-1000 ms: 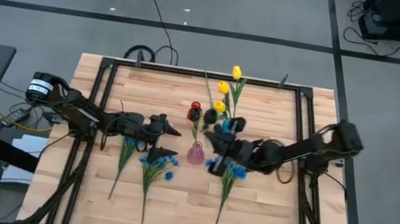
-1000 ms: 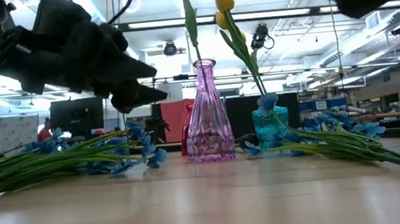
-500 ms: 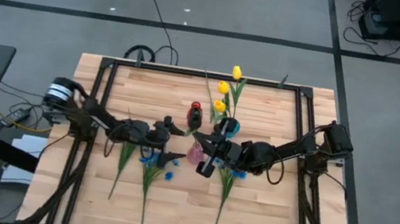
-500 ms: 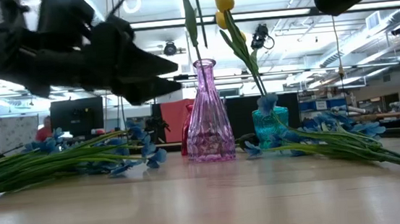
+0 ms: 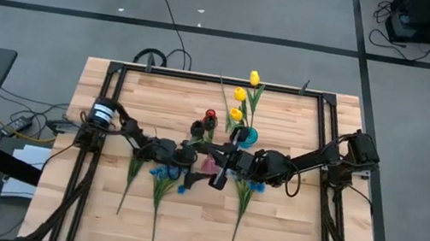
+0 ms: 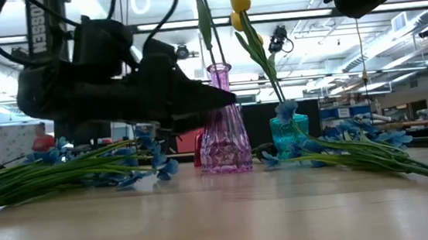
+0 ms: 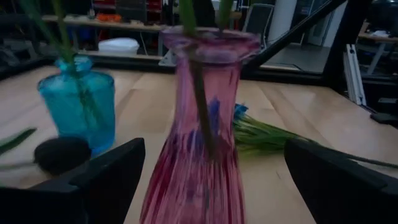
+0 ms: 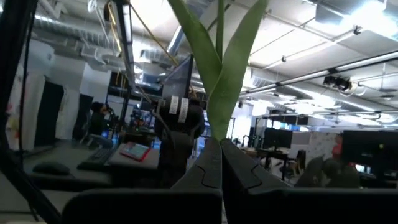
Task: Sort flowers into vase by color
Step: Put the right black flower into the pink vase
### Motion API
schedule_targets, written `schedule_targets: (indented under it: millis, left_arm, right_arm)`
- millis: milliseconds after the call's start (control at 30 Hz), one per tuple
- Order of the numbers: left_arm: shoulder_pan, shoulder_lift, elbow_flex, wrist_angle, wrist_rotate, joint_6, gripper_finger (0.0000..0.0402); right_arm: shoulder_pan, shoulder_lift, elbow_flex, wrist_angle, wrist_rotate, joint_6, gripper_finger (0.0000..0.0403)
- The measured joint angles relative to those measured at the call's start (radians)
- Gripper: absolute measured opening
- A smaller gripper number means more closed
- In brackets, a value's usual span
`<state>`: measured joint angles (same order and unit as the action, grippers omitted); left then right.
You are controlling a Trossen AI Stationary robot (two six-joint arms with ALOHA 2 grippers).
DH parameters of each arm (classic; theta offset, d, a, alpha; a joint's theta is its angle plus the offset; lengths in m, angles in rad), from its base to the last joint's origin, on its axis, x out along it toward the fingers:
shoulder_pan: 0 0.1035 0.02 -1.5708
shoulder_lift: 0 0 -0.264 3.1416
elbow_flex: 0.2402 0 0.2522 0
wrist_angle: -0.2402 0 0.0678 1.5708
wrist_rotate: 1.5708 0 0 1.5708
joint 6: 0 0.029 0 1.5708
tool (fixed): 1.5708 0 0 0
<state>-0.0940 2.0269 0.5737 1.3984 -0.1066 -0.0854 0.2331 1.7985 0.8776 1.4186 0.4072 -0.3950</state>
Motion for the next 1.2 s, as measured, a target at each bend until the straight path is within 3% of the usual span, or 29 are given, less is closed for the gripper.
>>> schedule_targets:
  millis: [233,500,967,1200]
  left_arm:
    - [0.0,0.065,0.057,0.005,0.001,0.009,0.0392]
    - [0.003,0.066,0.034,0.03,-0.006,0.008,0.0392]
    - [0.027,0.066,0.001,0.057,-0.016,0.006,0.0392]
    - [0.038,0.066,0.011,0.052,-0.02,0.009,0.0392]
  right_arm:
    - [-0.001,0.0,-0.002,-0.01,0.013,-0.023,0.0002]
    - [-0.015,0.08,0.001,0.068,0.02,-0.002,0.0002]
    - [0.054,0.129,-0.081,0.143,0.237,-0.003,0.0002]
    - [0.061,0.129,-0.159,0.131,0.284,0.072,0.0002]
